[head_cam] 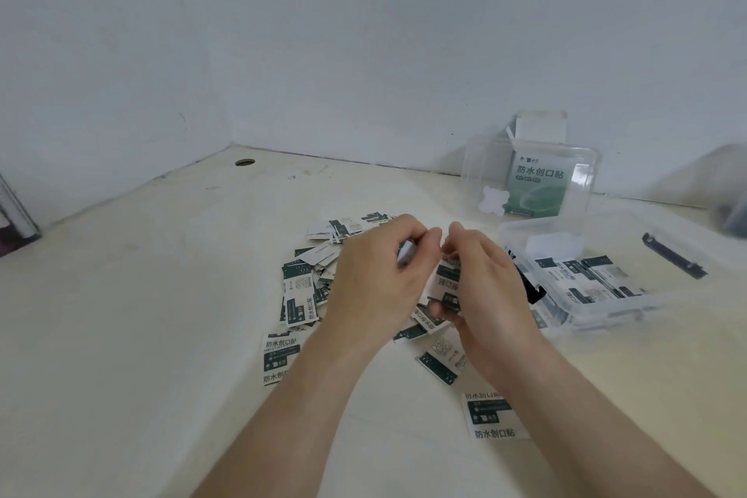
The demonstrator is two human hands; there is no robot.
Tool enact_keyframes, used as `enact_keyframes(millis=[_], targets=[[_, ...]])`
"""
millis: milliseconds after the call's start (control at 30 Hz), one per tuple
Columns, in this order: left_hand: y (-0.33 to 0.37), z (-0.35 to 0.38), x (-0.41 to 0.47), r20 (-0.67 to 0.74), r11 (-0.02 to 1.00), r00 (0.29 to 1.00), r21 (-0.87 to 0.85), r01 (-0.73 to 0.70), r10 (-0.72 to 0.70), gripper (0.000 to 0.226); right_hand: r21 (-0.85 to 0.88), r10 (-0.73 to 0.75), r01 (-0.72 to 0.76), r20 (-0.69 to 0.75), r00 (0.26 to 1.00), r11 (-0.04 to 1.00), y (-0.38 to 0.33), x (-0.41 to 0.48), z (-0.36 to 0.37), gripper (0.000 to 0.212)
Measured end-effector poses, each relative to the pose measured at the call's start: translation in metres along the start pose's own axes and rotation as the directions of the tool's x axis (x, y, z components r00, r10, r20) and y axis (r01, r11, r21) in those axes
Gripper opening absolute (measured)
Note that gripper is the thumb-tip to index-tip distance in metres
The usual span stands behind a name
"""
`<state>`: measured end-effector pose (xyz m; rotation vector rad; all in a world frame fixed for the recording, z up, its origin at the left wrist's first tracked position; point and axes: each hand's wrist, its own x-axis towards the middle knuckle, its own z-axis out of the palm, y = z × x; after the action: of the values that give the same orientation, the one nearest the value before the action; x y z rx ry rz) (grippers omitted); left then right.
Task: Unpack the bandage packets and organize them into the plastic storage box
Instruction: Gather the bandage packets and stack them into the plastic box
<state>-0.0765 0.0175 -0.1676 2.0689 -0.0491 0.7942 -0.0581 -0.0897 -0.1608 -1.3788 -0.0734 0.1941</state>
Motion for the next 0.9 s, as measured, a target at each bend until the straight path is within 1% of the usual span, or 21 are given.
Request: enact_keyframes(millis=[67, 133, 200, 233, 300, 333, 367, 400, 433, 467, 533, 567, 600, 633, 667, 700, 733, 800, 867, 900], targets=[[0.001, -0.004, 0.003, -0.029, 0.998, 0.998, -0.023, 0.053, -0.054, 0.023, 0.045, -0.015, 0.012, 0.053, 0.998, 0.999, -0.003, -0.002, 0.0, 0.025], [0.003, -0.009, 0.008, -0.06, 0.988, 0.988, -0.056, 0.141, -0.144, 0.024, 0.066, -0.053, 0.044, 0.132, 0.99, 0.997, -0.01, -0.005, 0.0, 0.016], [0.005, -0.016, 0.014, -0.057, 0.971, 0.972, -0.086, 0.223, -0.229, 0.027, 0.088, -0.069, 0.054, 0.174, 0.982, 0.995, -0.017, -0.007, -0.001, 0.01], [0.007, -0.019, 0.016, -0.037, 0.959, 0.965, -0.128, 0.254, -0.261, 0.026, 0.099, -0.071, 0.054, 0.177, 0.982, 0.994, -0.022, -0.007, -0.001, 0.009], [0.016, -0.025, 0.017, 0.061, 0.901, 0.953, -0.313, 0.302, -0.298, 0.015, 0.138, -0.071, 0.048, 0.169, 0.983, 0.989, -0.032, -0.007, -0.005, 0.009], [0.022, -0.028, 0.016, 0.126, 0.853, 0.952, -0.423, 0.306, -0.279, 0.012, 0.188, -0.07, 0.038, 0.166, 0.984, 0.981, -0.036, -0.006, -0.007, 0.009], [0.027, -0.03, 0.014, 0.17, 0.823, 0.96, -0.496, 0.278, -0.222, 0.019, 0.257, -0.067, 0.022, 0.167, 0.984, 0.966, -0.041, -0.007, -0.011, 0.009], [0.033, -0.03, 0.012, 0.188, 0.815, 0.971, -0.533, 0.227, -0.148, 0.029, 0.324, -0.07, 0.008, 0.182, 0.981, 0.946, -0.045, -0.008, -0.015, 0.008], [0.036, -0.029, 0.011, 0.17, 0.833, 0.983, -0.531, 0.155, -0.074, 0.036, 0.373, -0.07, -0.013, 0.206, 0.976, 0.928, -0.047, -0.01, -0.018, 0.009], [0.04, -0.026, 0.011, 0.125, 0.86, 0.992, -0.505, 0.069, -0.007, 0.038, 0.404, -0.063, -0.039, 0.236, 0.97, 0.914, -0.047, -0.011, -0.02, 0.015], [0.051, -0.019, 0.014, 0.009, 0.904, 0.996, -0.42, -0.076, 0.088, 0.029, 0.436, -0.024, -0.111, 0.292, 0.956, 0.893, -0.048, -0.017, -0.025, 0.03], [0.055, -0.016, 0.017, -0.039, 0.917, 0.994, -0.384, -0.112, 0.105, 0.021, 0.447, 0.003, -0.15, 0.312, 0.95, 0.882, -0.048, -0.019, -0.027, 0.028], [0.06, -0.014, 0.02, -0.066, 0.924, 0.992, -0.362, -0.125, 0.109, 0.015, 0.452, 0.023, -0.174, 0.321, 0.947, 0.875, -0.048, -0.021, -0.031, 0.022], [0.063, -0.009, 0.024, -0.082, 0.932, 0.992, -0.343, -0.121, 0.099, 0.018, 0.455, 0.028, -0.18, 0.321, 0.947, 0.872, -0.05, -0.023, -0.035, 0.015], [0.065, -0.005, 0.028, -0.085, 0.942, 0.994, -0.322, -0.09, 0.066, 0.028, 0.442, 0.02, -0.169, 0.32, 0.947, 0.881, -0.052, -0.024, -0.038, 0.012], [0.067, -0.001, 0.031, -0.08, 0.953, 0.996, -0.297, -0.055, 0.032, 0.036, 0.404, 0.006, -0.143, 0.32, 0.947, 0.903, -0.055, -0.025, -0.043, 0.014], [0.071, 0.003, 0.034, -0.06, 0.959, 0.998, -0.281, -0.021, 0.005, 0.041, 0.331, -0.014, -0.101, 0.33, 0.944, 0.938, -0.059, -0.025, -0.05, 0.02], [0.077, 0.009, 0.038, 0.009, 0.968, 1.0, -0.251, 0.014, -0.012, 0.046, 0.081, -0.05, 0.021, 0.375, 0.926, 0.996, -0.068, -0.026, -0.063, 0.038], [0.084, 0.017, 0.043, 0.082, 0.98, 0.996, -0.199, 0.031, -0.015, 0.047, -0.165, -0.072, 0.148, 0.396, 0.915, 0.975, -0.079, -0.025, -0.077, 0.05], [0.087, 0.022, 0.046, 0.108, 0.985, 0.994, -0.172, 0.034, -0.016, 0.048, -0.241, -0.085, 0.194, 0.398, 0.913, 0.951, -0.086, -0.022, -0.083, 0.05]])
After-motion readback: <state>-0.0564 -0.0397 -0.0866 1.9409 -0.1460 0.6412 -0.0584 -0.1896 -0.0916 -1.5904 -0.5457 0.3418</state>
